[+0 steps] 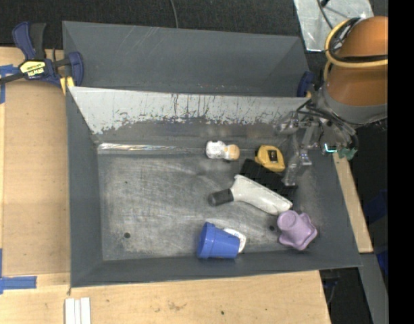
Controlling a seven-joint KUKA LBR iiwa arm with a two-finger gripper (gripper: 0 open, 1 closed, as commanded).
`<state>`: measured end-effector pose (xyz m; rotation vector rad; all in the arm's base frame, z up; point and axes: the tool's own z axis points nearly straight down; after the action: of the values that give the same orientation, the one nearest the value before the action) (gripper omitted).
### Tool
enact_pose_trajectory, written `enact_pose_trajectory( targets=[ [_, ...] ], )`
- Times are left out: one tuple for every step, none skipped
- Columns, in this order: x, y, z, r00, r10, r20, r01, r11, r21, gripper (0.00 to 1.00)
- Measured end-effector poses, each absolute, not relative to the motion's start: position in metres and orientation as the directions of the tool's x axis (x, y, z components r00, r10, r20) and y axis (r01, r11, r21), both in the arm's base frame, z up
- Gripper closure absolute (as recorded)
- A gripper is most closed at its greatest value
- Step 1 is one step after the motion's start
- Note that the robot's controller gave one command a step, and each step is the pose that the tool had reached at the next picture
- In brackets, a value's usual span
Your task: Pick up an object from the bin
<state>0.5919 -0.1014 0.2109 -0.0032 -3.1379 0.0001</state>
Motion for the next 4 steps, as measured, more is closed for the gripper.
enact_pose_trajectory(
  targets=[
    [0.593, -0.101, 0.215, -1.0, 0.0, -0.002, 0.0, 1.0, -0.001, 0.0],
    [0.603, -0.096, 0.175, -1.0, -0.022, -0.013, -0.022, 1.0, -0.003, 0.0],
    [0.601, -0.076, 0.148, -0.981, -0.194, 0.003, -0.194, 0.981, 0.001, 0.0],
    [0.628, -0.061, 0.092, -0.91, -0.413, -0.013, -0.413, 0.911, -0.007, 1.0]
  ],
)
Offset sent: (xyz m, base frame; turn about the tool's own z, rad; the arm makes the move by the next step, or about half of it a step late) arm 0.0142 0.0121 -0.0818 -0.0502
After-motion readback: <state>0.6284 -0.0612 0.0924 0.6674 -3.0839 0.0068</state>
